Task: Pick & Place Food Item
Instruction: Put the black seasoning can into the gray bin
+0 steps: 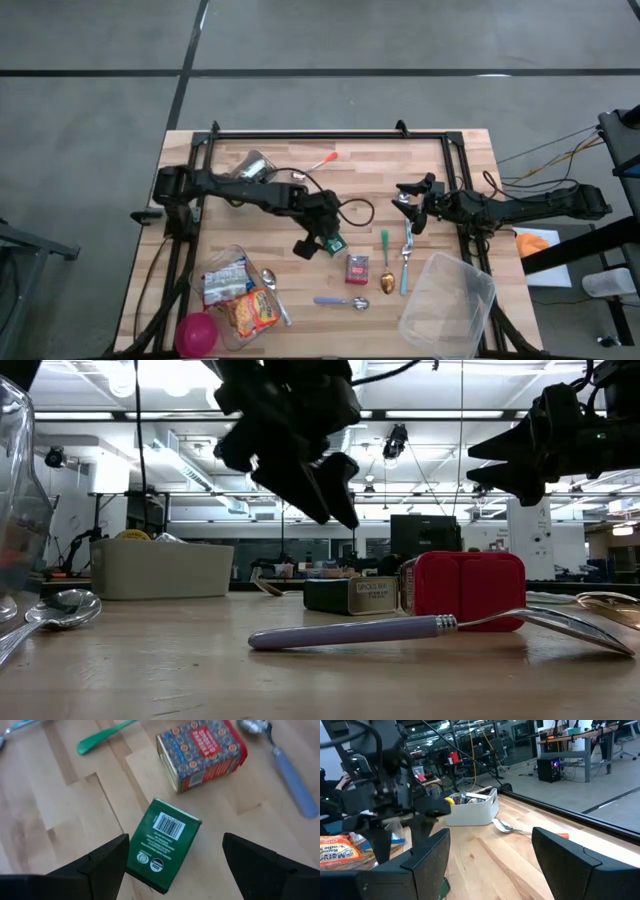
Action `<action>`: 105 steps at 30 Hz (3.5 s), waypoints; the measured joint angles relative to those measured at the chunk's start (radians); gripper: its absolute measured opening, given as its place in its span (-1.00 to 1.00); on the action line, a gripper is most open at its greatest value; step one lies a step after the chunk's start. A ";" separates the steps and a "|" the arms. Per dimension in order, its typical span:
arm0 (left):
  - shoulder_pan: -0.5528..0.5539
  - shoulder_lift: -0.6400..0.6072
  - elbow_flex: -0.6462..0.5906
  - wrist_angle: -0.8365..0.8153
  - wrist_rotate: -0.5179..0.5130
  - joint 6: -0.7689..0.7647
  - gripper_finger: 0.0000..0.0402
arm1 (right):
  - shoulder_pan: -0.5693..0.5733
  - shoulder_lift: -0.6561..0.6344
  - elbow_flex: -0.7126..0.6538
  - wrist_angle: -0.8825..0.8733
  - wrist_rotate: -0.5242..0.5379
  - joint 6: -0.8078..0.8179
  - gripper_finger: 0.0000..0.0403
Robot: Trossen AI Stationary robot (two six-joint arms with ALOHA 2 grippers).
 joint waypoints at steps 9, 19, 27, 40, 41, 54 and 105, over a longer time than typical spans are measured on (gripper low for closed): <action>0.000 0.055 0.000 0.032 0.022 0.108 0.60 | 0.000 0.001 0.000 0.000 0.000 0.000 0.37; 0.008 0.145 0.001 0.059 0.008 0.146 0.60 | 0.000 0.000 0.000 0.000 0.000 0.000 0.37; 0.033 0.158 0.003 0.066 -0.003 0.107 0.60 | 0.000 0.000 0.000 0.000 0.000 0.000 0.37; 0.052 0.140 0.005 -0.095 -0.153 -0.254 0.60 | 0.000 0.000 0.000 0.000 0.000 0.000 0.37; 0.053 0.139 0.005 -0.106 -0.165 -0.285 0.60 | 0.000 0.000 0.000 0.000 0.000 0.000 0.37; 0.055 0.106 0.003 -0.217 -0.222 -0.729 0.60 | 0.000 0.000 0.000 0.000 0.000 0.000 0.37; 0.068 -0.066 -0.200 -0.082 -0.212 -0.112 0.60 | 0.000 0.000 0.000 0.000 0.000 0.000 0.37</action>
